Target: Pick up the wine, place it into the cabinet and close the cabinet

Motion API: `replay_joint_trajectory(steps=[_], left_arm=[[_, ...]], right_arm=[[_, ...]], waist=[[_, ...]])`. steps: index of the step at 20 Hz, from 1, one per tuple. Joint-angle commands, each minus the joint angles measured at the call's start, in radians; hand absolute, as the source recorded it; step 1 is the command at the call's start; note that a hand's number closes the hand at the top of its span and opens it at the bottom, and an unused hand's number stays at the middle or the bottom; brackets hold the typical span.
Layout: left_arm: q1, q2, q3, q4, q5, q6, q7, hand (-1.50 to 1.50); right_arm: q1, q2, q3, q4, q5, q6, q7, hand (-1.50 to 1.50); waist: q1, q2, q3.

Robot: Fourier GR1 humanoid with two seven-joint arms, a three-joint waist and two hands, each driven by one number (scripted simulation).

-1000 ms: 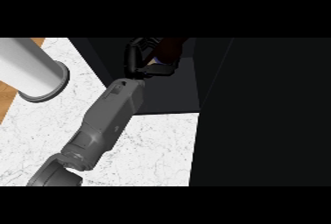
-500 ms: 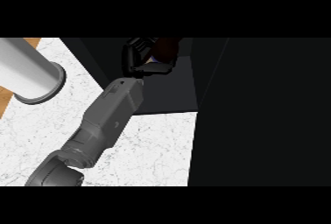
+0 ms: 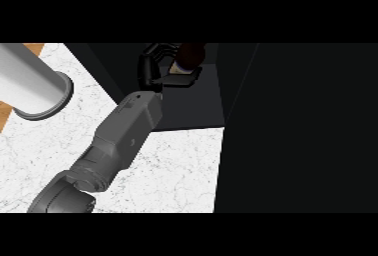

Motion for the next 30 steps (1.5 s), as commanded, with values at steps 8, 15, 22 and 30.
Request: replay_joint_trajectory(steps=[8,15,22,30], left_arm=[[0.031,0.019,-0.009,0.058,-0.039,0.042,-0.001,-1.5],[0.063,0.021,-0.027,0.076,-0.071,0.069,-0.038,-1.5],[0.068,0.013,0.001,0.049,-0.056,0.084,-0.075,-1.5],[0.074,0.017,0.009,0.048,-0.065,0.028,-0.077,-1.5]], right_arm=[[-0.003,0.013,0.022,-0.05,-0.01,-0.027,0.032,-1.5],[0.012,0.013,0.03,-0.019,0.005,-0.019,-0.022,-1.5],[-0.015,-0.007,0.0,-0.028,-0.034,-0.003,0.008,-1.5],[-0.018,-0.002,0.002,-0.03,-0.027,-0.011,0.024,-1.5]], waist=[[0.002,0.005,-0.002],[-0.007,0.011,-0.002],[-0.009,0.011,-0.002],[-0.001,0.006,-0.002]])
